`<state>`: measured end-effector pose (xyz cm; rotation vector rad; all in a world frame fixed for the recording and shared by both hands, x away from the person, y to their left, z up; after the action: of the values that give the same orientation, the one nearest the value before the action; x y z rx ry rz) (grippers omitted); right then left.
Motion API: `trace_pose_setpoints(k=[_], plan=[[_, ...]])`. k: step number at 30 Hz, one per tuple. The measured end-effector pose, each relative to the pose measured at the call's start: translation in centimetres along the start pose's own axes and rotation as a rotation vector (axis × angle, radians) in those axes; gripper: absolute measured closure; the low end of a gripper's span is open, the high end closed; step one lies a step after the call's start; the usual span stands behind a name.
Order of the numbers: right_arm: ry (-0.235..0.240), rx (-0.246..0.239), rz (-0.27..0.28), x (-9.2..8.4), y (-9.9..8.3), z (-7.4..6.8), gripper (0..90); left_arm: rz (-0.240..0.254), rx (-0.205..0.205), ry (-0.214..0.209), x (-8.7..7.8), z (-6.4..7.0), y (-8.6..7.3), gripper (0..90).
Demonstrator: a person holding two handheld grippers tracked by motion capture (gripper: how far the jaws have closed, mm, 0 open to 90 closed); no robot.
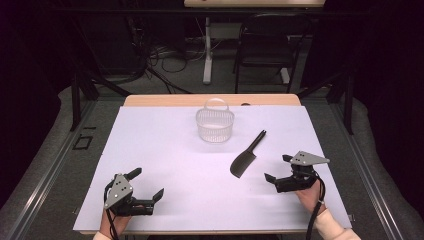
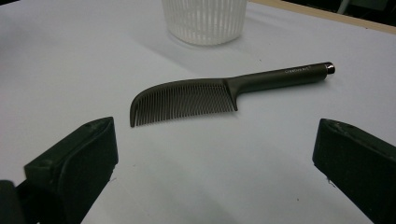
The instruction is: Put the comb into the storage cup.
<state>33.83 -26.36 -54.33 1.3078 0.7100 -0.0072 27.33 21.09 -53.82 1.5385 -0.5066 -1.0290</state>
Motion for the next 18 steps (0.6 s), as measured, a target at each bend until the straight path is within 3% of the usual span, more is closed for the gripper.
trace_pose_setpoints(k=[18], plan=[[-0.015,-0.009,-0.048,2.7,0.8,0.9,0.0,0.005,0.000,0.004,0.0,0.0,0.0,0.1]])
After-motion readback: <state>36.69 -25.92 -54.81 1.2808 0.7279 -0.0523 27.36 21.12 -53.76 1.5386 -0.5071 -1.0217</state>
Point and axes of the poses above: each handheld gripper's, and its own axes: x roughly forward along the jaws, y roughly out of its top, z roughly to its right, the point moved 3 cm from there along x, roughly forward along the jaws, and after that the axes turned 15 degrees about -y, right-handed, at the moved point
